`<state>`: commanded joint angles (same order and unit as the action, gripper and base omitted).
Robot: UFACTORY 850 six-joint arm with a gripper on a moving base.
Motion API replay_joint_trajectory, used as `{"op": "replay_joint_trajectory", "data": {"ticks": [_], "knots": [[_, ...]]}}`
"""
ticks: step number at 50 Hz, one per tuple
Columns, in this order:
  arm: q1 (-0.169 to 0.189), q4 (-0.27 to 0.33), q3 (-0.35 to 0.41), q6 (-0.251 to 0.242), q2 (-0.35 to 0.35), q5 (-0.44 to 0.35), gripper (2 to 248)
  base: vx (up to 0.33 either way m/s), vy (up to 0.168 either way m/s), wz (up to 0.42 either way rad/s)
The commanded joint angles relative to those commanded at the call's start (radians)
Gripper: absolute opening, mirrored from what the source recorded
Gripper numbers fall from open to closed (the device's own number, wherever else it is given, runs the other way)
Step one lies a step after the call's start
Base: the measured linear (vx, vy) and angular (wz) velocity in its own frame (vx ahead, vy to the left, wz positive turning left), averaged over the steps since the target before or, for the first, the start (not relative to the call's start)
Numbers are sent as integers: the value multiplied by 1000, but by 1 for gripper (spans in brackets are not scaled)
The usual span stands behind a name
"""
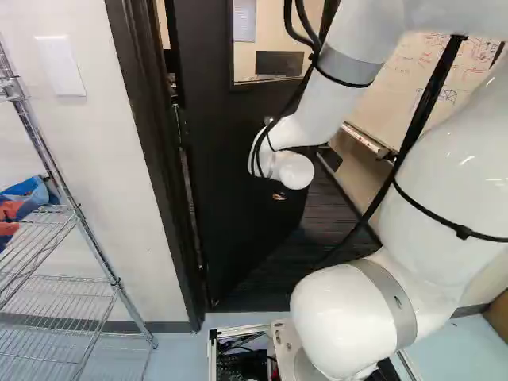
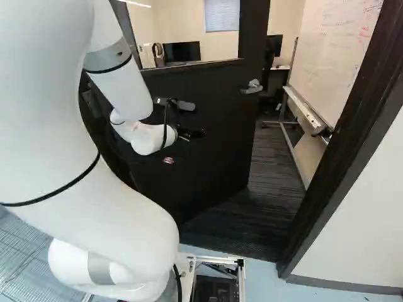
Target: Open the door and move inside
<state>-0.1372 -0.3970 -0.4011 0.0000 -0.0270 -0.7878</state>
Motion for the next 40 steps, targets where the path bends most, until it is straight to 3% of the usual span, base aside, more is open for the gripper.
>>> {"op": "replay_joint_trajectory", "data": {"ticks": [10,40], "knots": [[-9,-27,-22,0,22,0,247,0,0,0],[-34,-30,-89,0,86,0,247,0,0,0]]}}
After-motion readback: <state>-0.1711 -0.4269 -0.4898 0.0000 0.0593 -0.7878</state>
